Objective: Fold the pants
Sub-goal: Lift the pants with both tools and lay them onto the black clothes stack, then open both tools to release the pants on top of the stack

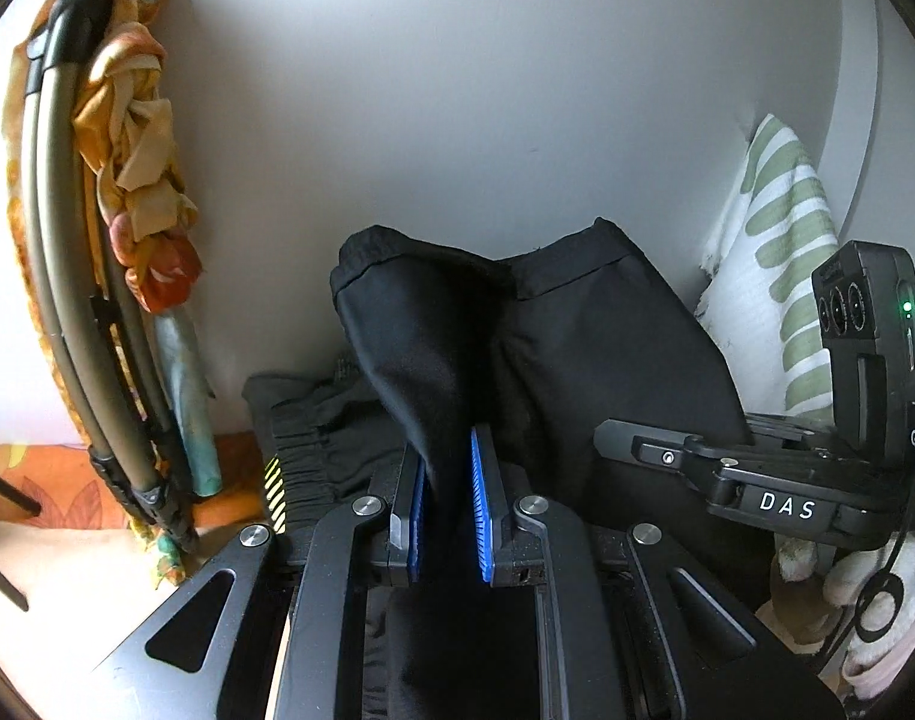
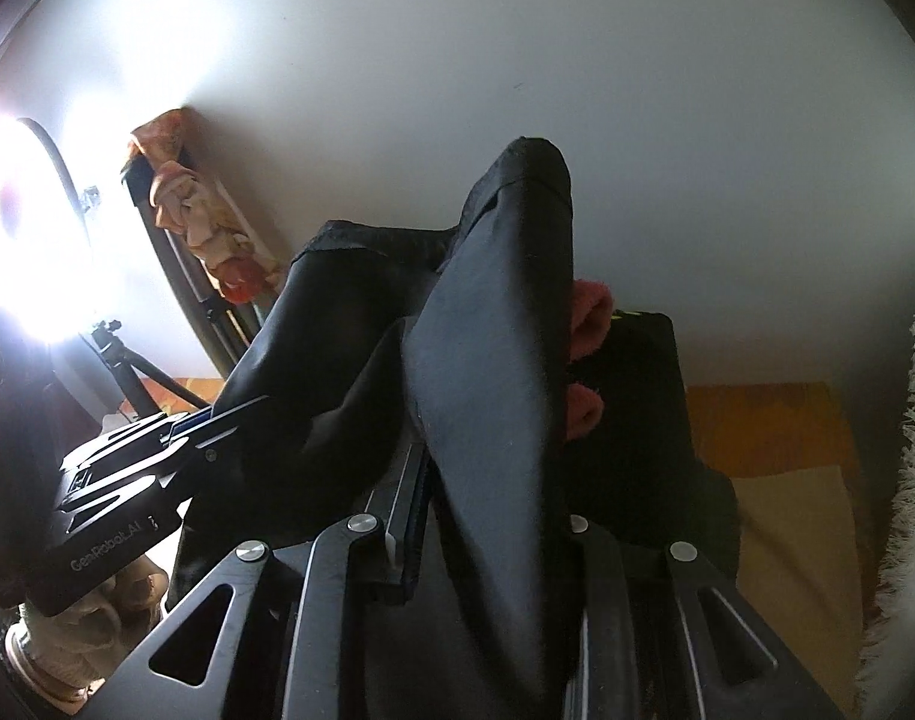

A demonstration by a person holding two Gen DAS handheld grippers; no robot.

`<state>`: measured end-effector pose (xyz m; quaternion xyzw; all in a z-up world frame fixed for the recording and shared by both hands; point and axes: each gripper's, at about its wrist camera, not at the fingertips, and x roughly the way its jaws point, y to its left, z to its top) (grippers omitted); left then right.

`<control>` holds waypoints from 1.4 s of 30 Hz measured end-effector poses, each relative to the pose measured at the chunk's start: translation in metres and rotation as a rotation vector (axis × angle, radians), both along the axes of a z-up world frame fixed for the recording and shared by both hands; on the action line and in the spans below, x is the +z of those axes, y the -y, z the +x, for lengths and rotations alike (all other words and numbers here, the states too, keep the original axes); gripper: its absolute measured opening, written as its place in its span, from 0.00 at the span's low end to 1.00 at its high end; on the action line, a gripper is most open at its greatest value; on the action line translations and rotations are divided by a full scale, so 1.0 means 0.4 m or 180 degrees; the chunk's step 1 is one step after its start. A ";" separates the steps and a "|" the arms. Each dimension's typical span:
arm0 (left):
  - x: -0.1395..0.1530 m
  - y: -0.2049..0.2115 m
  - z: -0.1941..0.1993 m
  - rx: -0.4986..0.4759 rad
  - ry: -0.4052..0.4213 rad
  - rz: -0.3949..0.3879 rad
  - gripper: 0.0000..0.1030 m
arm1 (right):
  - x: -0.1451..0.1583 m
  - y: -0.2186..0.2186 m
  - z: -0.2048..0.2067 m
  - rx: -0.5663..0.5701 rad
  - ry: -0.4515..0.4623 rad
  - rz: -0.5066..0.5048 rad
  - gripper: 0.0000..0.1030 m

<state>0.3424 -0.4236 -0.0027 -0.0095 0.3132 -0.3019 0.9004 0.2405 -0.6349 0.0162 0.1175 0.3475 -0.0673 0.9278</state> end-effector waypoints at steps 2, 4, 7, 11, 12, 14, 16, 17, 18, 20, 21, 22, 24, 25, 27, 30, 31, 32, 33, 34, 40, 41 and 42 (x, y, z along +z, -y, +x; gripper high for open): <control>-0.008 0.007 0.006 -0.0001 -0.0020 0.0014 0.11 | -0.008 0.002 0.015 -0.0023 -0.0011 0.0007 0.25; -0.014 0.014 0.010 0.0005 -0.0027 0.0043 0.11 | -0.010 -0.008 0.022 -0.0058 -0.0025 0.0009 0.28; -0.024 0.020 0.013 0.0013 -0.0050 0.0086 0.11 | -0.017 -0.004 0.022 -0.0126 -0.0042 0.0039 0.31; -0.028 0.010 0.018 0.0068 -0.0092 0.0134 0.14 | -0.015 -0.010 0.023 -0.0203 -0.0059 -0.0077 0.36; -0.029 0.012 0.018 0.0078 -0.0082 0.0155 0.14 | -0.013 -0.012 0.022 -0.0235 -0.0058 -0.0084 0.37; -0.032 0.013 0.015 0.0101 -0.0077 0.0200 0.15 | -0.006 -0.019 0.027 -0.0305 -0.0060 -0.0102 0.41; -0.034 0.014 0.013 0.0151 -0.0088 0.0253 0.21 | 0.002 -0.035 0.023 -0.0394 -0.0070 -0.0304 0.47; -0.035 0.012 0.013 0.0173 -0.0107 0.0269 0.24 | 0.008 -0.045 0.021 -0.0449 -0.0085 -0.0446 0.52; -0.035 0.010 0.011 0.0198 -0.0121 0.0274 0.28 | 0.010 -0.044 0.023 -0.0493 -0.0101 -0.0528 0.55; -0.032 0.000 0.007 0.0249 -0.0141 0.0274 0.33 | 0.020 -0.042 0.018 -0.0558 -0.0128 -0.0579 0.56; -0.030 -0.005 0.004 0.0257 -0.0143 0.0262 0.34 | 0.024 -0.039 0.012 -0.0596 -0.0146 -0.0575 0.56; -0.025 -0.010 -0.003 0.0266 -0.0134 0.0269 0.34 | 0.028 -0.038 0.008 -0.0613 -0.0145 -0.0573 0.56; -0.016 -0.019 -0.015 0.0263 -0.0121 0.0271 0.34 | 0.035 -0.041 -0.005 -0.0657 -0.0136 -0.0563 0.56; -0.012 -0.025 -0.021 0.0264 -0.0114 0.0271 0.34 | 0.046 -0.036 -0.016 -0.0670 -0.0134 -0.0553 0.56; 0.000 -0.038 -0.041 0.0255 -0.0099 0.0264 0.36 | 0.052 -0.046 -0.028 -0.0701 -0.0139 -0.0546 0.57; 0.016 -0.056 -0.076 0.0243 -0.0073 0.0256 0.47 | 0.071 -0.059 -0.067 -0.0712 -0.0094 -0.0544 0.62; 0.021 -0.061 -0.087 0.0235 -0.0073 0.0253 0.47 | 0.079 -0.068 -0.080 -0.0721 -0.0065 -0.0548 0.63; 0.025 -0.068 -0.100 0.0235 -0.0076 0.0261 0.47 | 0.088 -0.072 -0.100 -0.0725 -0.0038 -0.0544 0.64; 0.029 -0.072 -0.112 0.0226 -0.0077 0.0273 0.47 | 0.098 -0.082 -0.118 -0.0718 -0.0011 -0.0532 0.65; 0.036 -0.080 -0.128 0.0217 -0.0076 0.0280 0.47 | 0.103 -0.089 -0.129 -0.0714 0.0001 -0.0527 0.66; 0.082 -0.116 -0.212 0.0169 -0.0044 0.0194 0.52 | 0.131 -0.174 -0.183 -0.0684 0.0077 -0.0575 0.71; 0.090 -0.115 -0.226 0.0157 -0.0036 0.0180 0.53 | 0.135 -0.189 -0.191 -0.0670 0.0085 -0.0584 0.72; 0.096 -0.122 -0.241 0.0147 -0.0034 0.0163 0.53 | 0.140 -0.204 -0.200 -0.0653 0.0095 -0.0593 0.73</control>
